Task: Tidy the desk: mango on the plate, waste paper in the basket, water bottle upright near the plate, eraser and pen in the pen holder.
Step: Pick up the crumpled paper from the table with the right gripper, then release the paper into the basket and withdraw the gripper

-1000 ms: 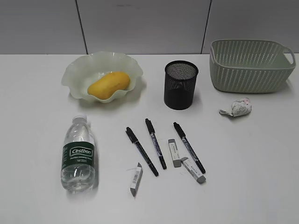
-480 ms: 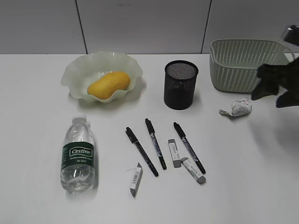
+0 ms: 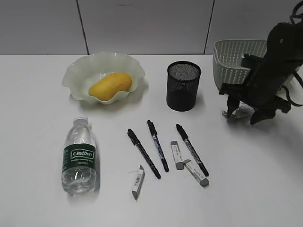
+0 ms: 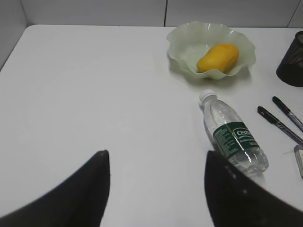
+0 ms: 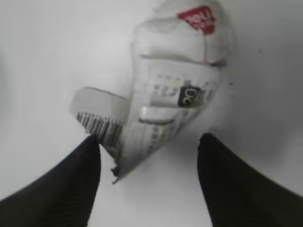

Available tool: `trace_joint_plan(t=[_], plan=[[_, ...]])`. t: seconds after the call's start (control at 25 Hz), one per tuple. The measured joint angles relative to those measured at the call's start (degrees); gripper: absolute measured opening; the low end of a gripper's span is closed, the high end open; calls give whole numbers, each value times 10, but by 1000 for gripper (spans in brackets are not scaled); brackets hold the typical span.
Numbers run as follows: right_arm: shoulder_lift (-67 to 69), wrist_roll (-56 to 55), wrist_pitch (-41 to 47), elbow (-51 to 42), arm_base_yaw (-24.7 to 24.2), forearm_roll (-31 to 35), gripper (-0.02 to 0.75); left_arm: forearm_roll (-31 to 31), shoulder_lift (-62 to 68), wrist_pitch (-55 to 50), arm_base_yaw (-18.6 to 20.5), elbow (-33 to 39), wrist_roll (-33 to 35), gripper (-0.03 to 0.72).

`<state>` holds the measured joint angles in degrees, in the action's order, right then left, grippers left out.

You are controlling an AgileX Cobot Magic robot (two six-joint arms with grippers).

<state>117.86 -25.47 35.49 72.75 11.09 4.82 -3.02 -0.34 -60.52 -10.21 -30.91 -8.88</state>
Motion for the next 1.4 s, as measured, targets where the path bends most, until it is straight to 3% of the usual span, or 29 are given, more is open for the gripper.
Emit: trace_joint_plan(t=[0.08, 0.24, 0.36, 0.6, 0.76, 0.88, 0.96, 1.12, 1.16, 1.24, 1.4], plan=[[13, -27, 9, 0, 1, -31, 466, 0, 0, 0, 0, 0, 0, 468], [3, -42, 17, 0, 2, -73, 96, 0, 0, 0, 0, 0, 0, 462], [-37, -43, 22, 0, 10, -113, 13, 1, 0, 0, 0, 0, 0, 451], [-162, 53, 46, 0, 20, -111, 13, -1, 0, 0, 0, 0, 0, 437], [-219, 70, -33, 21, 9, -137, 13, -3, 0, 0, 0, 0, 0, 421], [-173, 72, -80, 72, -17, -177, 34, -3, 0, 0, 0, 0, 0, 417], [-127, 72, -83, 103, -26, -206, 153, -3, 0, 0, 0, 0, 0, 416], [-57, 72, -41, 154, -28, -223, 545, -3, 0, 0, 0, 0, 0, 415], [-55, 73, -32, 157, -28, -224, 591, -3, 0, 0, 0, 0, 0, 415], [-68, 73, -13, 154, -27, -224, 610, -3, 0, 0, 0, 0, 0, 415], [-164, 79, 1, 75, -21, -225, 504, -3, 0, 0, 0, 0, 0, 415]])
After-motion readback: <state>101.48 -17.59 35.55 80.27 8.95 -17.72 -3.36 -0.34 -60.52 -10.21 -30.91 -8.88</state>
